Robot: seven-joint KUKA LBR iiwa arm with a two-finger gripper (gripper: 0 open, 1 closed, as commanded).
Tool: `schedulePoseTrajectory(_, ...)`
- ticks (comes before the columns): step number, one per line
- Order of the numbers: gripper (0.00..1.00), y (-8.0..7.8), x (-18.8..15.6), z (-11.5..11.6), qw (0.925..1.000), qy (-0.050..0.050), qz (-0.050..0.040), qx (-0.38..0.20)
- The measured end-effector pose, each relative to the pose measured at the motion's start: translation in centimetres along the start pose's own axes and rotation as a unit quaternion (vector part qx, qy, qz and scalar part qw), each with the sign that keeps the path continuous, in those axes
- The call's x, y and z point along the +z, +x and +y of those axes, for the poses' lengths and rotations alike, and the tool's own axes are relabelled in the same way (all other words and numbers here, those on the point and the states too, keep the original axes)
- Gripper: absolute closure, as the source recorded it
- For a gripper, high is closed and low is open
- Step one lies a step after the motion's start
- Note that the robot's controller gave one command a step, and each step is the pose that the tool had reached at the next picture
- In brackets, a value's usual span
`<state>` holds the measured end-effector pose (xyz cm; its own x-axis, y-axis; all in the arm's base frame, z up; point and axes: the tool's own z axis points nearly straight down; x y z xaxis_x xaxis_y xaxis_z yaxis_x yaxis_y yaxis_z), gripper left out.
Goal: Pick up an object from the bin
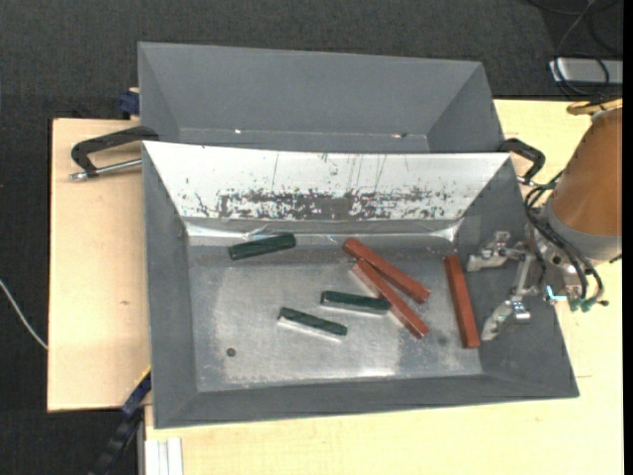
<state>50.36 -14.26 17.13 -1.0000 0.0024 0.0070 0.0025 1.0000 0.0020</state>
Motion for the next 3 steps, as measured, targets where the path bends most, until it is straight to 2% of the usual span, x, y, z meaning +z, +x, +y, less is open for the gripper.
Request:
schedulePoseTrajectory(1,0.0,-0.1,-0.4,0.1,1.0,0.001,-0.0036,-0.001)
schedulePoseTrajectory(2,0.0,-1.2,4.5,0.8,0.9999,0.001,-0.0078,0.015)
schedulePoseTrajectory(3,0.0,-3.7,7.6,1.8,0.9952,0.0,-0.005,0.097)
